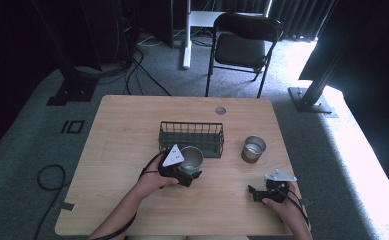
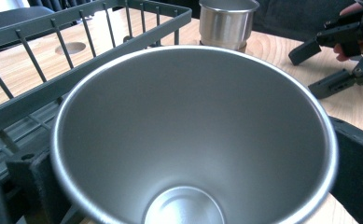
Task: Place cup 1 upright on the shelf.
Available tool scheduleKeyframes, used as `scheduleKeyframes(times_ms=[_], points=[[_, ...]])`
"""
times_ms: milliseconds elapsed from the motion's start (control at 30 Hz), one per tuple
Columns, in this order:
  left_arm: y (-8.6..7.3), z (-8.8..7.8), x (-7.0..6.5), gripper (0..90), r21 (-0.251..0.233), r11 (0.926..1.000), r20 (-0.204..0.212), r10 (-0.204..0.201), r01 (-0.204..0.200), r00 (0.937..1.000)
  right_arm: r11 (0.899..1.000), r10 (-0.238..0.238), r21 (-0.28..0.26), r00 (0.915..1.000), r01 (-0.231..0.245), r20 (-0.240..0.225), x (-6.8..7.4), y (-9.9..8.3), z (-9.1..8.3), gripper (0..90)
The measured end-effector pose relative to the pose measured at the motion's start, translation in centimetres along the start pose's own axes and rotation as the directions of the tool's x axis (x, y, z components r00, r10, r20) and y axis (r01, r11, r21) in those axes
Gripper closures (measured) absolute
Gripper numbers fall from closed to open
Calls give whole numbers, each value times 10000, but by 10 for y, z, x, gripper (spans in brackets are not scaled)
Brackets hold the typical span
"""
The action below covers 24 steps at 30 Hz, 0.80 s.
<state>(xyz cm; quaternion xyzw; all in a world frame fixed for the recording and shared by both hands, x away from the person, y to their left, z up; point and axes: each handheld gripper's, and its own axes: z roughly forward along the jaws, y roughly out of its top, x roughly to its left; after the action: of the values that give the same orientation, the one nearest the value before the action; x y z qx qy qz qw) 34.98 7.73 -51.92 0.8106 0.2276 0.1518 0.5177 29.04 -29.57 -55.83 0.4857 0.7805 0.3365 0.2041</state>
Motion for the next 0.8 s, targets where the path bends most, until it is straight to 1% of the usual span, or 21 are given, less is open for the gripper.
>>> scheduleKeyframes(times_ms=[100,133,167,200,233,333,467,533,567,667,733,800], points=[[0,2,0,5,-77,9999,4,-76,76,10000,10000,-2,-1,10000,2,-1,0,0,0,108],[0,3,0,27,-95,9999,-107,-82,81,9999,10000,-7,-3,10000,7,-1,0,0,0,108],[0,3,0,77,-137,9998,-178,-162,159,9997,10000,1,1,10000,-1,-1,0,0,0,108],[0,3,0,108,-172,9997,-253,-195,191,9995,10000,-3,0,10000,3,-1,0,0,0,108],[0,3,1,128,-153,9997,-268,-182,178,9995,10000,-6,-3,10000,6,-2,0,0,0,108],[1,3,0,133,-140,9998,-320,-109,105,9994,10000,3,0,10000,-3,-1,0,0,0,108],[2,2,-3,136,-64,9999,-88,131,-132,9999,10000,2,1,10000,-2,0,0,0,0,108],[3,2,-4,136,-99,9998,69,144,-143,9999,10000,-5,3,10000,5,2,0,0,0,108],[3,2,-5,136,-107,9999,102,69,-68,9999,10000,-4,1,10000,4,2,0,0,0,108],[5,1,-5,137,-194,9998,134,64,-62,9999,10000,-3,3,10000,3,3,0,0,0,108],[6,-1,-6,137,-270,9995,173,194,-189,9997,10000,-2,3,10000,2,2,0,0,0,108],[8,-3,-8,137,-363,9988,338,330,-318,9989,10000,-4,2,10000,4,3,0,0,0,108]])
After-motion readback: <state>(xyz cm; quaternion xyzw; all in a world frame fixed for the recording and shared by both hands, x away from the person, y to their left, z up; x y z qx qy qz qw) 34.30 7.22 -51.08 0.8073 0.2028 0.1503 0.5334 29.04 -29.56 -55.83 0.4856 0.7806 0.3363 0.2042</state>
